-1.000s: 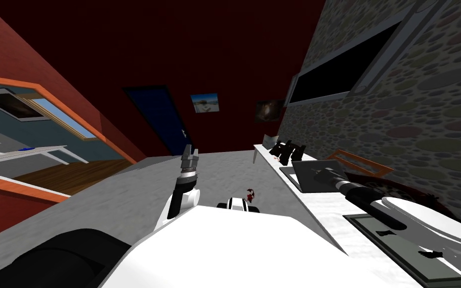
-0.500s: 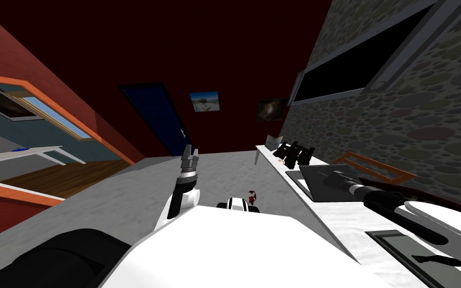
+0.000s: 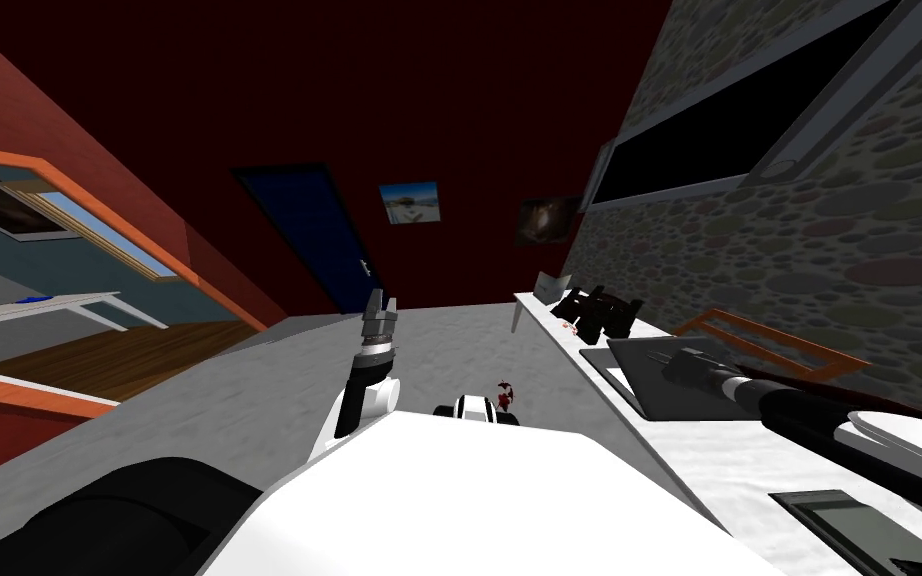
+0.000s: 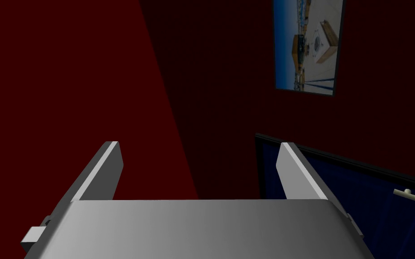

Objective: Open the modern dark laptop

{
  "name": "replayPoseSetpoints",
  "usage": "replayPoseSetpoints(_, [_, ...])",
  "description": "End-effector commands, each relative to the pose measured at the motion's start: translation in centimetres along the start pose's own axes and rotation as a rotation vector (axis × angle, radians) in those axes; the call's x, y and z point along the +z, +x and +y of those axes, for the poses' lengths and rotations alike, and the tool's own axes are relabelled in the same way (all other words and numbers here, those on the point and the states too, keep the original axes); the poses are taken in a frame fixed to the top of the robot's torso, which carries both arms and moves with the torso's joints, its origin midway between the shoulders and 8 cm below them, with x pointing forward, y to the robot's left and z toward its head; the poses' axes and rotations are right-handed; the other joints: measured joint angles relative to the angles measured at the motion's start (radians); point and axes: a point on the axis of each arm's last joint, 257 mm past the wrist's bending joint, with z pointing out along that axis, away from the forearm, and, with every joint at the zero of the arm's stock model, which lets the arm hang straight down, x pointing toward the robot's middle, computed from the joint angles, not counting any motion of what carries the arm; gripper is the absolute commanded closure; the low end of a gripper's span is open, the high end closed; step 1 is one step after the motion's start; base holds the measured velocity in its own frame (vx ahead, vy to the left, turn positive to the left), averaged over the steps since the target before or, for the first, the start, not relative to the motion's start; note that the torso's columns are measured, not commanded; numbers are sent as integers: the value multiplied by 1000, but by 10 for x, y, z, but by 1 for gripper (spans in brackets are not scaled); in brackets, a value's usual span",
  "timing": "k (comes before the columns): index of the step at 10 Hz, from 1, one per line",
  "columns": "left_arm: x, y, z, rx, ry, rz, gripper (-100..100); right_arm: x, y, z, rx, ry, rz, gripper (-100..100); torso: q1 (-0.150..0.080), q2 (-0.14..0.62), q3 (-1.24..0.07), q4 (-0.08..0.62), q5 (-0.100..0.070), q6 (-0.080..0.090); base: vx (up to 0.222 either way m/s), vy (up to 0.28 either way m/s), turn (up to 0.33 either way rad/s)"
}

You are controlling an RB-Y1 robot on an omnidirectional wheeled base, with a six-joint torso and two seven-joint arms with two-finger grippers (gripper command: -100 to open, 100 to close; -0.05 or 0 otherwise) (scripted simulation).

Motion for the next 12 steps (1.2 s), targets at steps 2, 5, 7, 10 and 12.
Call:
replayPoseSetpoints(2, [0, 0, 0, 0, 0, 0, 0, -14, 27, 28, 33, -105, 46, -100, 2, -3, -2, -1, 1, -1, 189, 31, 15])
replayPoseSetpoints(5, [0, 0, 0, 0, 0, 0, 0, -26, 44, 43, 53, -166, 80, -100, 1, 6, 3, 2, 0, 0, 129, 17, 10])
replayPoseSetpoints(7, [0, 0, 0, 0, 0, 0, 0, -38, 60, 57, 75, -222, 114, -100, 1, 3, 2, 1, 0, 0, 136, 16, 10])
replayPoseSetpoints(10, [0, 0, 0, 0, 0, 0, 0, -43, 65, 61, 83, -244, 131, -100, 3, -1, -1, 0, 1, 0, 126, 27, 8])
replayPoseSetpoints(12, [0, 0, 0, 0, 0, 0, 0, -44, 69, 69, 93, -245, 137, -100, -2, 5, 3, 1, -1, 0, 46, -24, 70])
